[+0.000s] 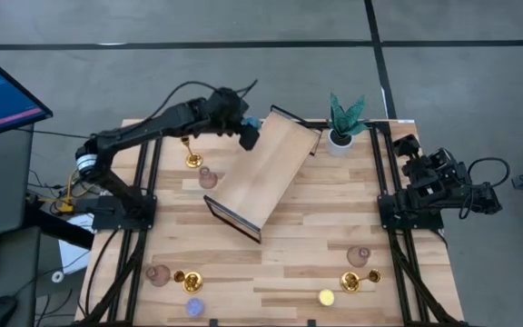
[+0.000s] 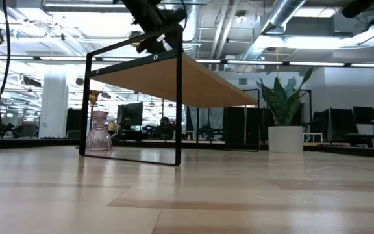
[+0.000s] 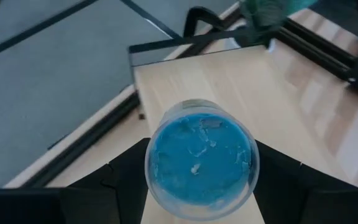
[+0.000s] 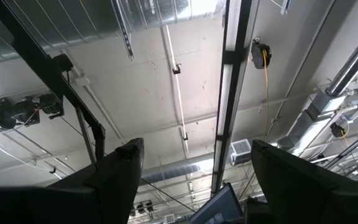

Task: Pick & Place candle stick holders
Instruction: Put the blue candle on the shelf

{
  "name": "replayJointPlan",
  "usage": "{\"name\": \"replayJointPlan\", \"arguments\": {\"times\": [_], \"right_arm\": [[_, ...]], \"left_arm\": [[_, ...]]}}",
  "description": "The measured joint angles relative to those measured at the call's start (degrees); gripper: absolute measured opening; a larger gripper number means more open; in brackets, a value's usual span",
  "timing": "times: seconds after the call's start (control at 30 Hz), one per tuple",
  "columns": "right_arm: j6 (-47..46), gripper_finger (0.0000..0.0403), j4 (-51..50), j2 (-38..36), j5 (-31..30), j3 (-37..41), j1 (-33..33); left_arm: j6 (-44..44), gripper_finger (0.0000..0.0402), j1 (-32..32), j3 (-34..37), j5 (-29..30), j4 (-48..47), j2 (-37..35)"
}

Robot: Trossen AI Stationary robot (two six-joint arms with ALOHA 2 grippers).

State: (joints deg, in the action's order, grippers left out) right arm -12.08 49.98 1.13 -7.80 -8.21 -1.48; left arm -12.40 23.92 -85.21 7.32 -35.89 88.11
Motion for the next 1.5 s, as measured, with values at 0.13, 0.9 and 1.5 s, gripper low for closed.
{"name": "replayJointPlan", "arguments": {"times": [0.13,0.9,1.5], "right_arm": [[0.00,0.0286,0.00,0.00,-0.02,0.00,0.00],[0.02,0.0286,-0.30,0.00,-1.30,0.00,0.02],[0.00,0.0286,-0.33,0.00,-1.29,0.00,0.02]], "left_arm": [[0.17,0.0230,1.79,-0.02,-0.36,0.71,0.76],[3.23,0.0230,2.04,-22.47,-0.97,-13.83,19.75],[3.19,0.0230,0.94,-22.02,-0.93,-15.84,21.94]]}}
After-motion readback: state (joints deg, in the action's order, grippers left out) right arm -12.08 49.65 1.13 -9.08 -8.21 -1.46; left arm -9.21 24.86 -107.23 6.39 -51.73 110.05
